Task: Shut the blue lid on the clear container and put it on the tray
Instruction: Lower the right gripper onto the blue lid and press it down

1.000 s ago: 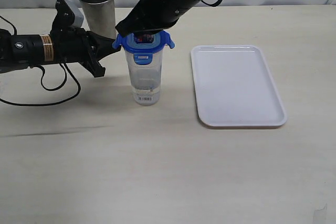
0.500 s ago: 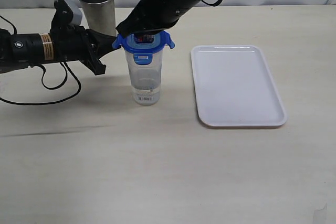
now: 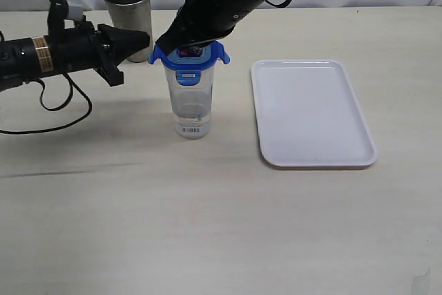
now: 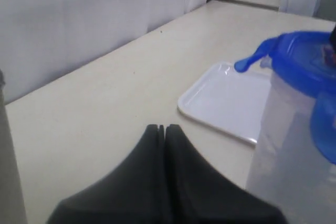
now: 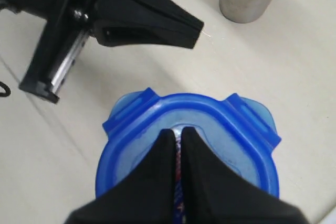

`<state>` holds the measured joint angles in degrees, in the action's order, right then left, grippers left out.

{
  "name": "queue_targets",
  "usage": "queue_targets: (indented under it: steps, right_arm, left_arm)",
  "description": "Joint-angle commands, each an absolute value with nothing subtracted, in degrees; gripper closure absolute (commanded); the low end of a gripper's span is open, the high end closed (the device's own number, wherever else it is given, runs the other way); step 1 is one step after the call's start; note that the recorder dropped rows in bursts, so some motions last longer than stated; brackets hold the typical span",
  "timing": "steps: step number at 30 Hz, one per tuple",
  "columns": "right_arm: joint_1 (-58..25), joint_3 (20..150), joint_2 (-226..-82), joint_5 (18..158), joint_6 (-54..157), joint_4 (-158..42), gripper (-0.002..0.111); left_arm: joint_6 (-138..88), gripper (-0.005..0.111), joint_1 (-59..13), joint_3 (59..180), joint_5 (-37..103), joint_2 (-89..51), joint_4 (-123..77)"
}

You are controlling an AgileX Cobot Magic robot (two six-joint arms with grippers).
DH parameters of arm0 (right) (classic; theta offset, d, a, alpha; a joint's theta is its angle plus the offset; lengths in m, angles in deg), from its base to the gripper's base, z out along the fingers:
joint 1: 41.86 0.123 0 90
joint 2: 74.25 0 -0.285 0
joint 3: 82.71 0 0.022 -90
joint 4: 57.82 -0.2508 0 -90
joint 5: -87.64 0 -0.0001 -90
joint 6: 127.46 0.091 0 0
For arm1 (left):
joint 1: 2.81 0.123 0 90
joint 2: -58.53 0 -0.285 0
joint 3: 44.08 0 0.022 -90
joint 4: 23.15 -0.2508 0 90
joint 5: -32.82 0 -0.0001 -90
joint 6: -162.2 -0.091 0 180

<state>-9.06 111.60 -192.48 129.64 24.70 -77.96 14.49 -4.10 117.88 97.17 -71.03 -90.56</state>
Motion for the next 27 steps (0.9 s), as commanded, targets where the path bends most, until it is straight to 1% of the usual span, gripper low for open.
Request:
queue_targets:
  steps: [1, 13, 21, 27]
  right_arm:
    - [-9.02, 111.17, -193.21, 132.44, 23.30, -76.59, 0.104]
    - [-9.02, 111.30, -187.88, 129.69, 23.16, -76.64, 0.104]
    - [-9.02, 110.76, -187.76, 136.16, 23.16, -77.04, 0.104]
    - [-9.02, 108.45, -187.76, 135.45, 22.92, -77.04, 0.104]
  left_arm:
    - [16.76, 0.107, -0.93, 118.15, 102.78, -70.79, -95.52]
    - [16.76, 0.107, -1.22, 118.15, 102.78, -70.79, -95.18]
    - [12.18, 0.107, -4.43, 118.15, 102.78, -70.79, -93.50]
    - [12.06, 0.107, -4.85, 118.15, 102.78, -70.79, -92.83]
